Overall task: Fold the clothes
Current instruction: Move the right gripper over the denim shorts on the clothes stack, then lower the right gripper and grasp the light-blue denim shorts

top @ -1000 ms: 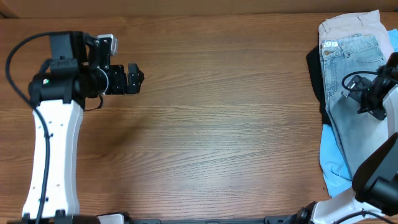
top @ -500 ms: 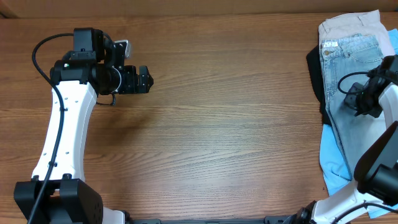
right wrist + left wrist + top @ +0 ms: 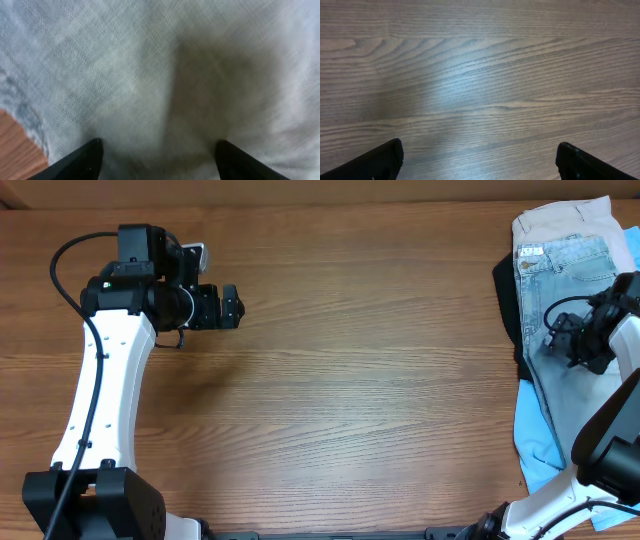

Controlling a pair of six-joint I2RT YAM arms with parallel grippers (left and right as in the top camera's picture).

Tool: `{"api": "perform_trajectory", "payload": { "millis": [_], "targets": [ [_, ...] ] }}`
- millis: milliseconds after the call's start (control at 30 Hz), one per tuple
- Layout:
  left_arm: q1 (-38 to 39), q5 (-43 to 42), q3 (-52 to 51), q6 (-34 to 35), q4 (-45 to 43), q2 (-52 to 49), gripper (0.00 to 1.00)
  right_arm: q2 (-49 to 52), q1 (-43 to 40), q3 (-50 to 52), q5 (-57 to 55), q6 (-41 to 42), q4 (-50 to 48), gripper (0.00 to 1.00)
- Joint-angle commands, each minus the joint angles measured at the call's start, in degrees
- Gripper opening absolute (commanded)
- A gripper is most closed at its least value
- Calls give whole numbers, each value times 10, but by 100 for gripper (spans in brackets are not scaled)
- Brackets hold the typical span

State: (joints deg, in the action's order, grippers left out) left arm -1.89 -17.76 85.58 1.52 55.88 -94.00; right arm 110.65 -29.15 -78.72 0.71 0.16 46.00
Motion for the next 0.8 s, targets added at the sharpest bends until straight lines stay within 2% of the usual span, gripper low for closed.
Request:
{"api": "perform_trajectory", "payload": {
  "millis": [0,67,100,133,200,267,500,533,567,600,667,767],
  "targets": [
    [0,6,13,2,-5,-3,100,7,15,-10,24,-22,9,75],
    [0,6,13,2,-5,-3,100,7,23,-3,24,-22,7,68],
    [0,6,13,2,-5,-3,100,7,27,2,24,-21,6,59],
    [0,6,13,2,-5,-3,100,7,30,7,24,-21,3,45],
    [0,6,13,2,-5,-3,100,7,33,12,24,-19,-2,11],
    [0,6,13,2,-6,-3,97,7,33,12,24,-14,-5,4],
    [0,6,13,2,-16,-3,93,3,43,-32,27,-2,35,4],
    [0,6,13,2,-17,-3,92,3,49,-44,27,-2,46,14],
    [0,6,13,2,-19,-3,92,3,59,-54,26,-2,58,34],
    [0,6,13,2,-20,-3,92,3,68,-60,26,-5,66,43],
    [0,6,13,2,-23,-3,93,3,90,-63,19,-9,76,52],
    [0,21,13,2,-26,-4,93,6,125,-61,-29,-10,90,56]
  ]
}}
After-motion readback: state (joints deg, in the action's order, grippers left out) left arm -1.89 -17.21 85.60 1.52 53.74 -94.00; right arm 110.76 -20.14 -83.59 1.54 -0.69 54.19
